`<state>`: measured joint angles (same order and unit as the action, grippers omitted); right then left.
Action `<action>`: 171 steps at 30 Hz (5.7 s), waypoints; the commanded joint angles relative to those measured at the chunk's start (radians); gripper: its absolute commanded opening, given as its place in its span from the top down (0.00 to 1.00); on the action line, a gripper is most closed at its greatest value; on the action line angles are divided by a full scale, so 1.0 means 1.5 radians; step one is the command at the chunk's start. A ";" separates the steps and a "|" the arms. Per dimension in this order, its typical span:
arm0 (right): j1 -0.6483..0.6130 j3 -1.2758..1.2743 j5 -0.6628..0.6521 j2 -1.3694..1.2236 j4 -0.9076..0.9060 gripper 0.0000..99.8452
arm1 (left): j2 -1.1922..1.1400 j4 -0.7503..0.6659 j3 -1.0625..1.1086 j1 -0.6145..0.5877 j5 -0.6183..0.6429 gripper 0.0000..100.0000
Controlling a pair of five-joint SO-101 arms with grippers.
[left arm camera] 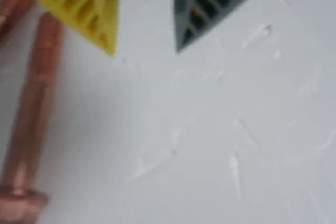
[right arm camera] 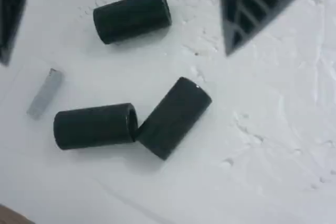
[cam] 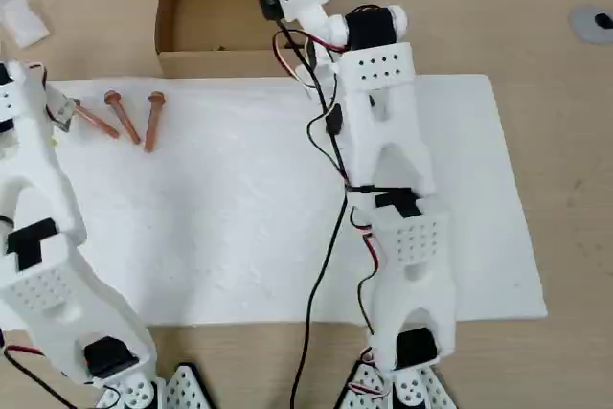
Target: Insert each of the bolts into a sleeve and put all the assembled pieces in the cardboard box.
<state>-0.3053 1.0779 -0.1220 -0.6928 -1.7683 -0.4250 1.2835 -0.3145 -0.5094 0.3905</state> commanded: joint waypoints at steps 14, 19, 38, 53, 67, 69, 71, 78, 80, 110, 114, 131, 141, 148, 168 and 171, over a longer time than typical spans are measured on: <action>-0.005 -0.014 -0.006 0.050 -0.013 0.70 | -0.080 -0.005 -0.144 0.035 0.003 0.91; -0.005 -0.034 -0.006 0.050 -0.013 0.70 | -0.087 -0.010 -0.157 0.041 0.004 0.91; -0.003 -0.034 -0.029 0.051 -0.013 0.70 | -0.146 -0.055 -0.181 0.053 0.024 0.91; -0.005 -0.034 -0.029 0.051 -0.013 0.70 | -0.217 -0.056 -0.239 0.050 0.025 0.91; -0.005 -0.034 -0.029 0.050 -0.013 0.70 | -0.226 0.096 -0.464 0.061 0.049 0.91; -0.005 -0.034 -0.029 0.050 -0.013 0.70 | -0.226 0.087 -0.444 0.061 0.051 0.91; -0.005 -0.034 -0.029 0.050 -0.013 0.70 | -0.226 0.074 -0.419 0.060 0.051 0.91; -0.004 -0.034 -0.029 0.050 -0.013 0.70 | -0.226 0.061 -0.352 0.050 0.075 0.88; -0.004 -0.034 -0.029 0.050 -0.013 0.70 | -0.225 0.062 -0.338 0.045 0.082 0.84; -0.005 -0.034 -0.029 0.050 -0.013 0.70 | -0.226 0.041 -0.289 -0.003 0.105 0.83; -0.006 -0.034 -0.029 0.050 -0.013 0.70 | -0.226 0.034 -0.286 0.000 0.105 0.83; -0.006 -0.034 -0.029 0.050 -0.013 0.70 | -0.323 0.024 -0.347 0.023 0.105 0.83; -0.006 -0.034 -0.028 0.050 -0.013 0.70 | -0.394 0.083 -0.452 0.027 0.104 0.84; -0.006 -0.034 -0.025 0.051 -0.013 0.70 | -0.416 0.143 -0.508 0.030 0.085 0.99; -0.006 -0.034 -0.023 0.051 -0.013 0.70 | -0.410 0.315 -0.753 0.029 -0.018 1.00; -0.006 -0.034 0.014 0.052 -0.013 0.70 | -0.391 0.315 -0.800 0.027 -0.070 1.00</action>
<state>-0.3053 1.0273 -0.1450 -0.6928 -1.7683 -1.0602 1.7423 -1.4039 -0.4695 0.3429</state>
